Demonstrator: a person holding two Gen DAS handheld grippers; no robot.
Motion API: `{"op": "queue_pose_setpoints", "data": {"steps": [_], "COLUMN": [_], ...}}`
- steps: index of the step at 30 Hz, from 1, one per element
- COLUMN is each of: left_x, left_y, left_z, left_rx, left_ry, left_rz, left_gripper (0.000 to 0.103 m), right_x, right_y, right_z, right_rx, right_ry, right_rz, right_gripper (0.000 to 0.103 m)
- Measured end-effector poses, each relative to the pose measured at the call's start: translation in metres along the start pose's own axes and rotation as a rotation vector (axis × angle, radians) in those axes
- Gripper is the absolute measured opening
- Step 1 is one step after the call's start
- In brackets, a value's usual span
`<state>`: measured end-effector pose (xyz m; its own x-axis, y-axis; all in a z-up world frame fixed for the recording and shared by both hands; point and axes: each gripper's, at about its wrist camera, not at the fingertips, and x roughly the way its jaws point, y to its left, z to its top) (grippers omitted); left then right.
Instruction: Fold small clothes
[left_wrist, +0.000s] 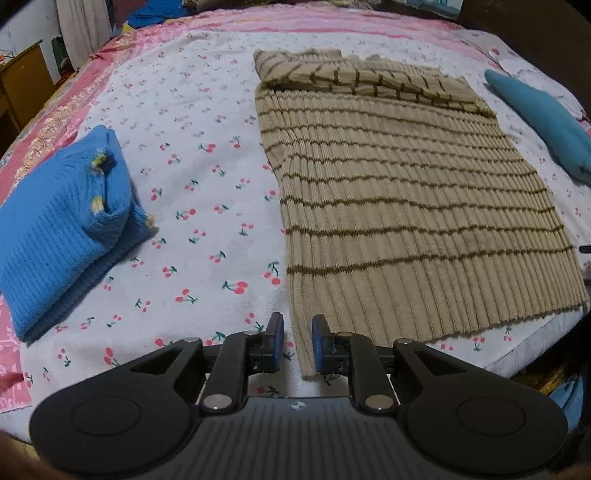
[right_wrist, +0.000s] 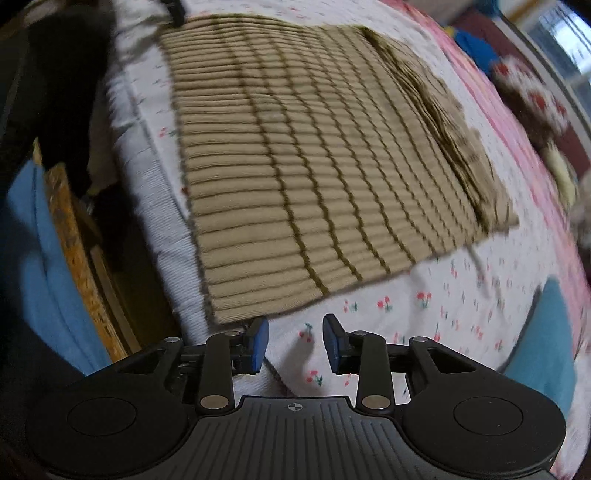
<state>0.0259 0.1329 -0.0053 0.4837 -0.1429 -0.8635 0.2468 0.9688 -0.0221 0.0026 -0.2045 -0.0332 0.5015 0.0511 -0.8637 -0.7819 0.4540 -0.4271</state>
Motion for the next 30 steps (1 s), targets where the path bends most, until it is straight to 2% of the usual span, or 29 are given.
{"op": "queue_pose_setpoints", "data": {"steps": [4, 9, 13, 15, 16, 17, 18, 21, 26, 30], "left_x": [-0.005, 0.012, 0.018, 0.02, 0.02, 0.02, 0.018, 0.01, -0.006, -0.015], "left_y": [0.005, 0.0, -0.01, -0.012, -0.013, -0.012, -0.012, -0.013, -0.007, 0.002], "left_z": [0.003, 0.002, 0.004, 0.005, 0.006, 0.006, 0.007, 0.012, 0.027, 0.045], "left_rx": [-0.012, 0.004, 0.017, 0.014, 0.011, 0.002, -0.004, -0.012, -0.072, -0.114], "left_ry": [-0.015, 0.046, 0.059, 0.067, 0.068, 0.067, 0.061, 0.026, -0.052, -0.104], "left_rz": [0.01, -0.009, -0.041, -0.045, -0.052, -0.067, -0.074, -0.094, -0.137, -0.16], "left_gripper": [0.028, 0.028, 0.028, 0.023, 0.019, 0.015, 0.014, 0.014, 0.014, 0.014], "right_x": [0.001, 0.004, 0.007, 0.007, 0.007, 0.006, 0.005, -0.002, -0.018, -0.03], "right_y": [0.014, 0.019, 0.025, 0.027, 0.025, 0.023, 0.021, 0.01, -0.018, -0.049], "right_z": [0.002, 0.004, 0.004, 0.004, 0.005, 0.006, 0.007, 0.011, 0.016, 0.019], "right_rx": [-0.133, -0.182, -0.247, -0.256, -0.244, -0.231, -0.215, -0.126, 0.062, 0.259], "right_ry": [-0.034, -0.069, -0.089, -0.105, -0.113, -0.119, -0.125, -0.15, -0.214, -0.259], "right_rz": [-0.05, -0.068, -0.095, -0.103, -0.101, -0.101, -0.103, -0.095, -0.084, -0.065], "right_gripper": [0.036, 0.037, 0.037, 0.032, 0.031, 0.025, 0.013, 0.005, 0.002, 0.002]}}
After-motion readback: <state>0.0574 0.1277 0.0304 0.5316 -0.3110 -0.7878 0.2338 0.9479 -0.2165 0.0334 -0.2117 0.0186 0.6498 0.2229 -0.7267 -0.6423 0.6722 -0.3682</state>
